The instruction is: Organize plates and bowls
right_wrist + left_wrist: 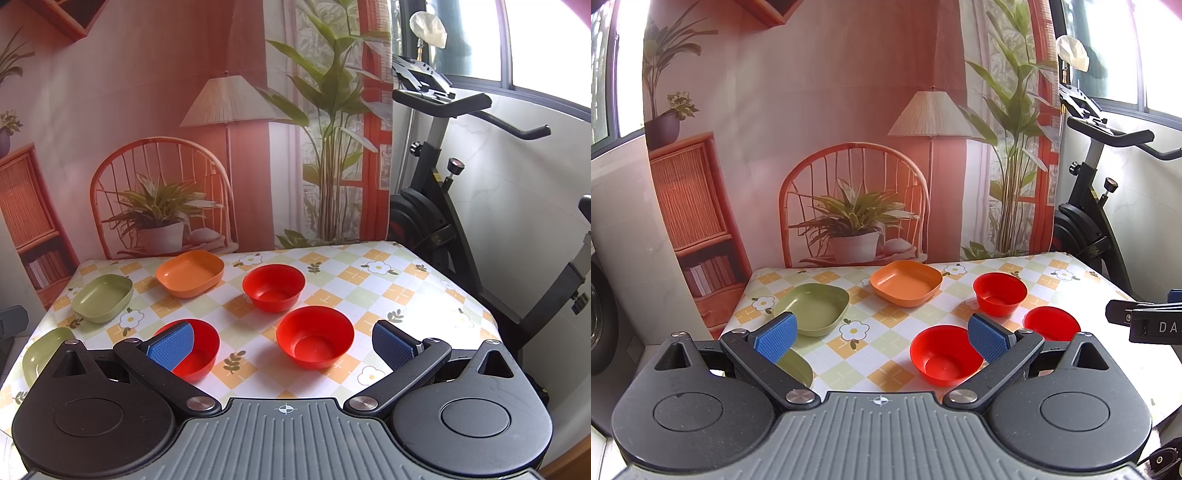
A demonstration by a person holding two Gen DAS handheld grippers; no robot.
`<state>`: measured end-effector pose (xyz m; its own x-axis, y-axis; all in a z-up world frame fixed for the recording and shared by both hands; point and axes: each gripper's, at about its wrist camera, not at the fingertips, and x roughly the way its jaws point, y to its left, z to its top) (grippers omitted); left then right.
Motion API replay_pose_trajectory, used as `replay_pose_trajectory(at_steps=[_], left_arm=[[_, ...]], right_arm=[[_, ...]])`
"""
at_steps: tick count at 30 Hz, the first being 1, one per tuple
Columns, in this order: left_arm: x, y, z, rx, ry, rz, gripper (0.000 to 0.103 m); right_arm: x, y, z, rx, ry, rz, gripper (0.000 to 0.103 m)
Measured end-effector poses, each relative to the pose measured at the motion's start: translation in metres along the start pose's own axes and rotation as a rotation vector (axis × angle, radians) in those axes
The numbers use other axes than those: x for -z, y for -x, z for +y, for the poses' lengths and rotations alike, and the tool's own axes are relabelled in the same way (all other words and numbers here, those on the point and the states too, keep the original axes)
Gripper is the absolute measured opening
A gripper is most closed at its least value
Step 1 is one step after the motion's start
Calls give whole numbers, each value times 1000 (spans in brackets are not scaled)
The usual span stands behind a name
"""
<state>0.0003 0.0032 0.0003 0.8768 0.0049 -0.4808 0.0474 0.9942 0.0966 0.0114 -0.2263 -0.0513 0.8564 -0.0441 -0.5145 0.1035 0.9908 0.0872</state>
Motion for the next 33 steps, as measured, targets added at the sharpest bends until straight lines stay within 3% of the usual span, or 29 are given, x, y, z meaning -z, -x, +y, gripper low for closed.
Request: replay_pose_trajectory(at_steps=[33], left_arm=[[1,0,6,-1,9,7,100]], right_arm=[[-1,0,0,1,1,1,103]])
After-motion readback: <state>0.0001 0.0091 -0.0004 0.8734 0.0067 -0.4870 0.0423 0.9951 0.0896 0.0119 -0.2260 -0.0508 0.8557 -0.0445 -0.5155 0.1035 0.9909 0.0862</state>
